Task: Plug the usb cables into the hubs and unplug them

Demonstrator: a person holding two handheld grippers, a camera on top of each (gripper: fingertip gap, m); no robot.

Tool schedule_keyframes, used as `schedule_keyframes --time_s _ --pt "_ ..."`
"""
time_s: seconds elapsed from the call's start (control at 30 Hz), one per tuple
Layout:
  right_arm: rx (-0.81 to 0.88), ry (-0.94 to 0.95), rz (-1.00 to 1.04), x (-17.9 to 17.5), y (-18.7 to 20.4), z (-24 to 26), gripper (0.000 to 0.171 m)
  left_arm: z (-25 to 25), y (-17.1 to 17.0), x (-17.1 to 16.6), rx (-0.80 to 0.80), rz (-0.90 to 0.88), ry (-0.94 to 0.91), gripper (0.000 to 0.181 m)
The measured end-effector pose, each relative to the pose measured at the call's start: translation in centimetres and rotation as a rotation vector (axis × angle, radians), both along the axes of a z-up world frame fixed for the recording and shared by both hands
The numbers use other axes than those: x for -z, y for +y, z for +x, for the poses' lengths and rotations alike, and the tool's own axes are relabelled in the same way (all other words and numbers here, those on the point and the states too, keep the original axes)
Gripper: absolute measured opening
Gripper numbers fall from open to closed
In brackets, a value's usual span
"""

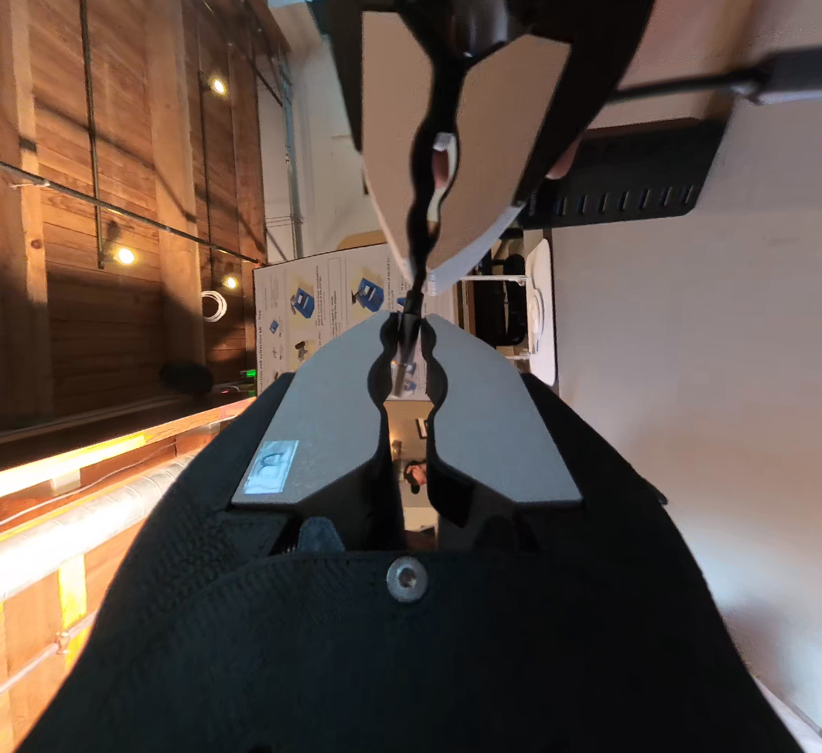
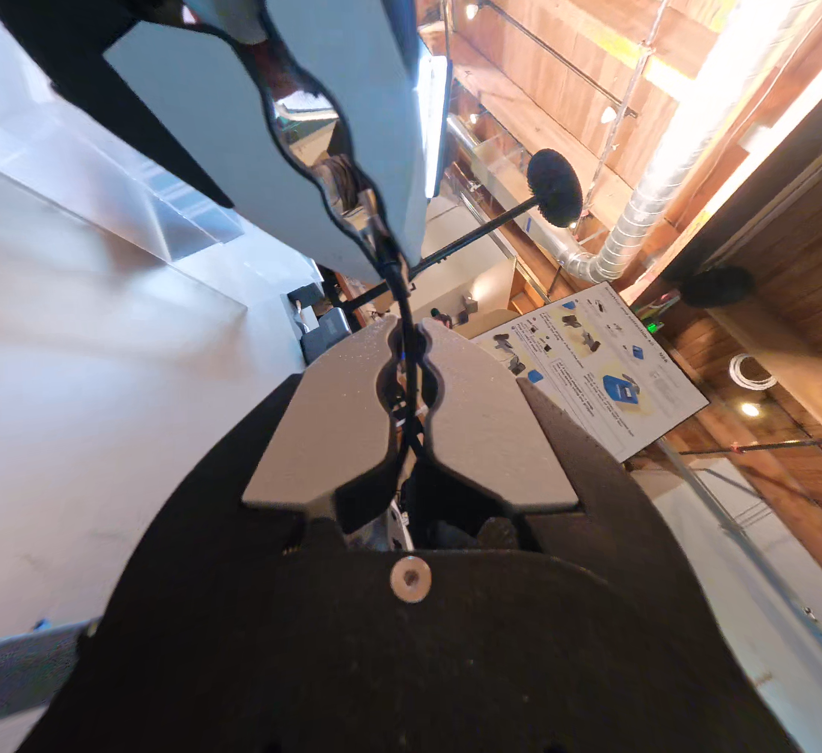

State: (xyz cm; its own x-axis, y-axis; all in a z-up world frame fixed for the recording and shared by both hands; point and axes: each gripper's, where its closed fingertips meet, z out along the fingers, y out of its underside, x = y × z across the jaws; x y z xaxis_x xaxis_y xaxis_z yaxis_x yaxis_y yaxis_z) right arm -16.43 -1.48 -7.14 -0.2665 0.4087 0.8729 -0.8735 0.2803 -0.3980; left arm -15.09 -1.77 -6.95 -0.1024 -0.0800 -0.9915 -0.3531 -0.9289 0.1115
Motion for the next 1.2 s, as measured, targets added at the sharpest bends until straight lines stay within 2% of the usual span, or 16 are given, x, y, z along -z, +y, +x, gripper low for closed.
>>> schedule_keyframes --time_s 0.07,0.17,0.3,0.37,0.4,0.43,0.5,0.57,0.67,0.77,0.87,0.97,1.07,1.2 --pt "-0.019 -0.031 -0.032 -0.4 0.1 0.3 0.003 0.4 0.1 -1.1 0.064 0.124 -0.011 0.016" --pt "-0.107 -0.273 -0.141 -1.4 0.9 0.1 0.003 1.4 -0.3 -3.8 0.255 0.571 -0.155 0.035" --pt "-0.463 -0.678 -0.438 -5.2 3.9 0.7 0.003 2.0 -1.3 -6.3 0.608 1.261 -0.612 0.055" --pt "-0.640 -0.826 -0.537 -6.5 5.5 0.7 0.004 2.1 -1.7 -7.2 0.793 1.520 -0.818 0.069" --pt "-0.705 -0.868 -0.567 -6.8 6.2 0.7 0.004 1.6 -2.0 -7.1 0.830 1.608 -0.888 0.079" --pt "-0.750 -0.895 -0.585 -7.0 6.6 0.7 0.004 1.0 -2.1 -6.6 0.830 1.650 -0.941 0.090" --pt "-0.773 -0.931 -0.603 -6.8 6.7 0.4 0.003 -0.1 -1.5 -4.7 0.770 1.626 -0.980 0.106" --pt "-0.779 -0.961 -0.584 -6.2 6.0 0.5 0.004 -0.8 -0.4 -2.8 0.717 1.574 -0.969 0.108" --pt "-0.869 -1.100 -0.505 -4.7 4.0 1.6 0.003 -0.4 0.9 -1.0 0.771 1.546 -1.005 0.080" --pt "-0.890 -1.290 -0.398 -1.8 1.1 2.6 0.003 0.7 1.1 -0.8 0.902 1.578 -1.091 0.062" --pt "-0.887 -1.383 -0.332 0.4 -1.2 3.5 0.003 1.2 0.6 -1.2 0.978 1.618 -1.157 0.046" --pt "-0.866 -1.418 -0.294 1.6 -2.1 3.8 0.004 1.2 -0.2 -1.5 1.001 1.640 -1.148 0.028" --pt "-0.871 -1.440 -0.297 1.7 -2.1 3.6 0.004 1.4 -0.2 -1.4 1.002 1.619 -1.158 0.019" --pt "-0.858 -1.436 -0.287 1.9 -2.2 3.6 0.004 1.5 0.4 -0.9 0.984 1.593 -1.177 0.027"
